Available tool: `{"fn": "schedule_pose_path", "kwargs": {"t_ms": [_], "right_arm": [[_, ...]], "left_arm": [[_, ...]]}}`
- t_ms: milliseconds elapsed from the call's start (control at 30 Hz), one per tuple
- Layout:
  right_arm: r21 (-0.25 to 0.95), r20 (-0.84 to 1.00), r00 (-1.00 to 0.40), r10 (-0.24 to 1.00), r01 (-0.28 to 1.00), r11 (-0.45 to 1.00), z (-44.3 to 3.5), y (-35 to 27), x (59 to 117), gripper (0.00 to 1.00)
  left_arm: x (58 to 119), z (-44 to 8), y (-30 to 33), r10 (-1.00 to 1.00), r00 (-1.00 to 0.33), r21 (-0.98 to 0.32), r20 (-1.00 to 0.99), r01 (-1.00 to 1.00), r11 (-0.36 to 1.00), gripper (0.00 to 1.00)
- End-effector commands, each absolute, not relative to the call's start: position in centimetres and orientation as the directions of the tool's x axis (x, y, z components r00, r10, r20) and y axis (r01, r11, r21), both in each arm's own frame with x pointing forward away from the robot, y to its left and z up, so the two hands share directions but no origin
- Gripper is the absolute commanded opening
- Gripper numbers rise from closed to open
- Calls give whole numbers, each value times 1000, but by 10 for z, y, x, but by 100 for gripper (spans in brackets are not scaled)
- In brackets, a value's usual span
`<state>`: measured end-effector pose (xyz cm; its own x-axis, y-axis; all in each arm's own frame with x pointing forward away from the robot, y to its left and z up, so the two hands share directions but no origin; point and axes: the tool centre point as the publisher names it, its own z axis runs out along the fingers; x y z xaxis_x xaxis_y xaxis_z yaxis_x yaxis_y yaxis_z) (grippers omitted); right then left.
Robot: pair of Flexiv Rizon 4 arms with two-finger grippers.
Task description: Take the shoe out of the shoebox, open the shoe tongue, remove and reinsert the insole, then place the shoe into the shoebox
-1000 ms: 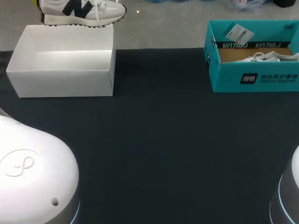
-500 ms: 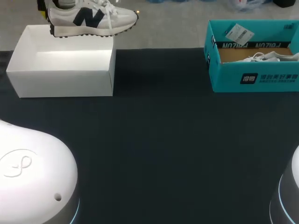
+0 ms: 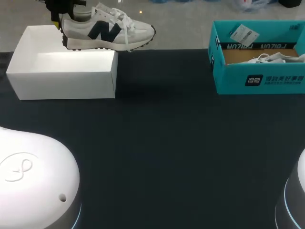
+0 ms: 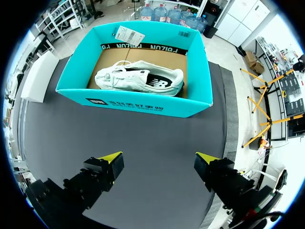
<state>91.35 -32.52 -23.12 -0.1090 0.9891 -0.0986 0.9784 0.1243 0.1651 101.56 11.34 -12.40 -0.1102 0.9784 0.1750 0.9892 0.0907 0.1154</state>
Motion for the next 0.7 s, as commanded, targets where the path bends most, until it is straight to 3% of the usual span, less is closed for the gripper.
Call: {"fn": "schedule_pose_path", "kwargs": {"t_ms": [33, 700], "right_arm": [[166, -98, -109, 989, 978, 124, -232, -325, 914, 100], [166, -98, -109, 989, 978, 124, -232, -325, 914, 100]], "left_arm": [[1002, -126, 112, 979, -118, 264, 168, 962, 71, 0], [991, -126, 105, 980, -133, 282, 146, 955, 87, 0]]}}
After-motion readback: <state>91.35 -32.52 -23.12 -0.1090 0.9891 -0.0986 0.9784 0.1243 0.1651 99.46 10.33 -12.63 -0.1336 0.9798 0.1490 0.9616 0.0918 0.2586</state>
